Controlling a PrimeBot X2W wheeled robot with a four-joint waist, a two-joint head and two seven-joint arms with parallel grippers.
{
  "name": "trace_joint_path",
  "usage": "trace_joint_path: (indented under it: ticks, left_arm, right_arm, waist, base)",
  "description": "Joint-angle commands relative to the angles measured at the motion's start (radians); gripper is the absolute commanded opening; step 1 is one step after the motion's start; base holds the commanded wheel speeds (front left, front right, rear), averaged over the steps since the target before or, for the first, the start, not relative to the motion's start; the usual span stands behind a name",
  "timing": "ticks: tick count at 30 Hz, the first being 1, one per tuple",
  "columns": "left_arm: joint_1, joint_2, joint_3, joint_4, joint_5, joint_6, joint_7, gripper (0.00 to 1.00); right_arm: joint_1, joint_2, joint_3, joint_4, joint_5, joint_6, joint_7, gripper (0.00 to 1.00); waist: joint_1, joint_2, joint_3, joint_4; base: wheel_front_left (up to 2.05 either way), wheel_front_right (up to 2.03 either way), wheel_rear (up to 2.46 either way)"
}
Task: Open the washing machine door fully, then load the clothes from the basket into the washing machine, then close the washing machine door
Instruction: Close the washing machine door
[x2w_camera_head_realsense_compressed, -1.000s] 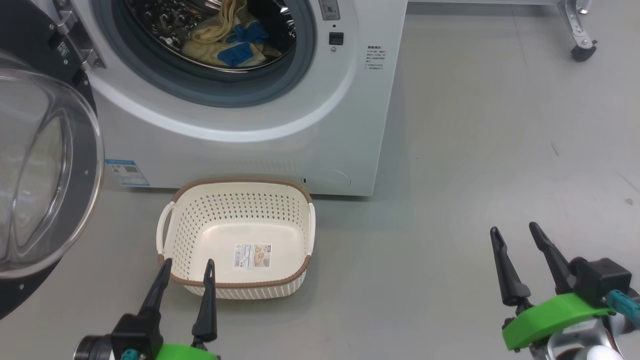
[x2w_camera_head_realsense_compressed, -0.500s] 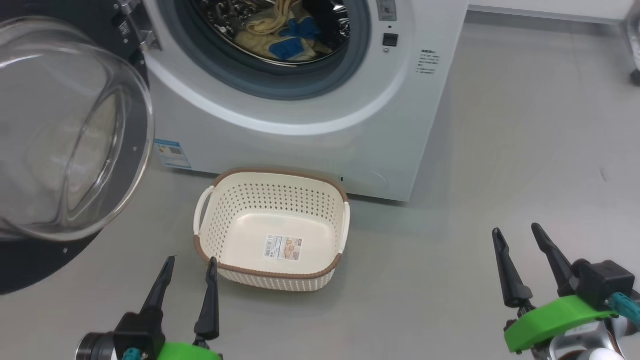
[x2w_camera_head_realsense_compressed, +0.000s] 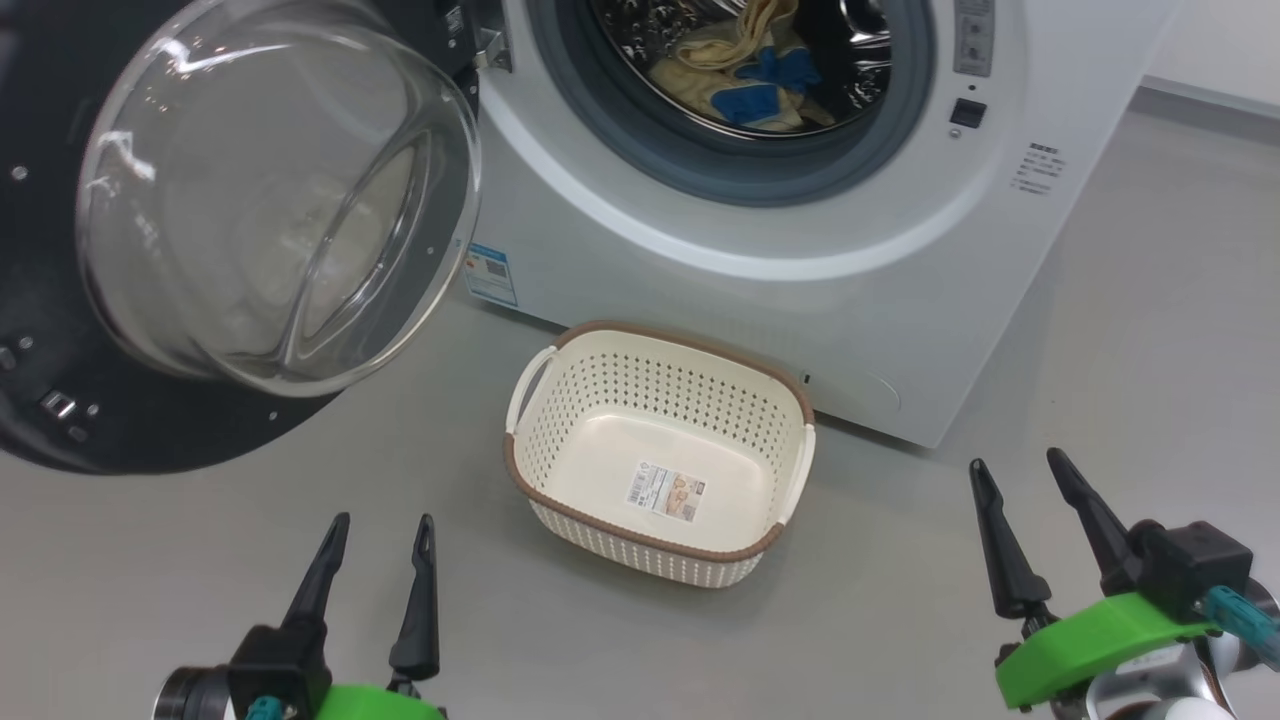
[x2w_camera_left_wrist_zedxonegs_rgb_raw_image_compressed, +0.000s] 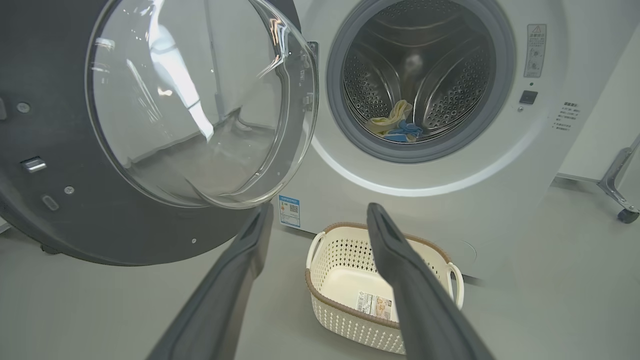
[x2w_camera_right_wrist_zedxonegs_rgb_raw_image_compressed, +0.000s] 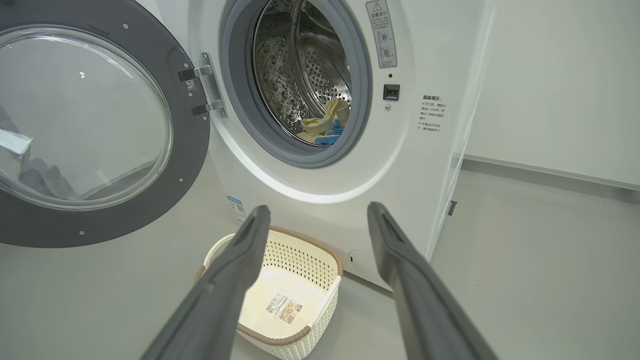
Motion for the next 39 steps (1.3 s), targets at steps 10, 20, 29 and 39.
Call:
trace_joint_path:
  ticks: [10, 20, 29, 39]
  left_arm:
    - [-0.038, 0.004, 0.053, -0.033, 0.013, 0.152, -0.013, 1.0]
    - [-0.037, -0.002, 0.066, -0.039, 0.018, 0.144, -0.014, 1.0]
    - [-0.036, -0.012, 0.081, -0.049, 0.023, 0.129, -0.014, 1.0]
    - [-0.026, -0.065, 0.166, -0.157, -0.004, 0.01, -0.014, 0.0]
  right_arm:
    - [-0.044, -0.011, 0.044, -0.034, -0.004, -0.003, 0.009, 1.0]
    - [-0.049, -0.011, 0.054, -0.029, -0.002, -0.003, 0.006, 1.0]
    - [-0.047, -0.011, 0.049, -0.026, -0.002, -0.003, 0.005, 1.0]
    - [-0.038, -0.011, 0.041, -0.032, -0.004, -0.003, 0.008, 1.0]
  waist:
    - [0.0, 0.0, 0.005, 0.069]
    - [0.0, 0.0, 0.007, 0.062]
    - [0.0, 0.0, 0.0, 0.053]
    - [0.0, 0.0, -0.008, 0.064]
  base:
    - [0.0, 0.0, 0.0]
    - [0.0, 0.0, 0.0]
    - [0.0, 0.0, 0.0]
    - [0.0, 0.0, 0.0]
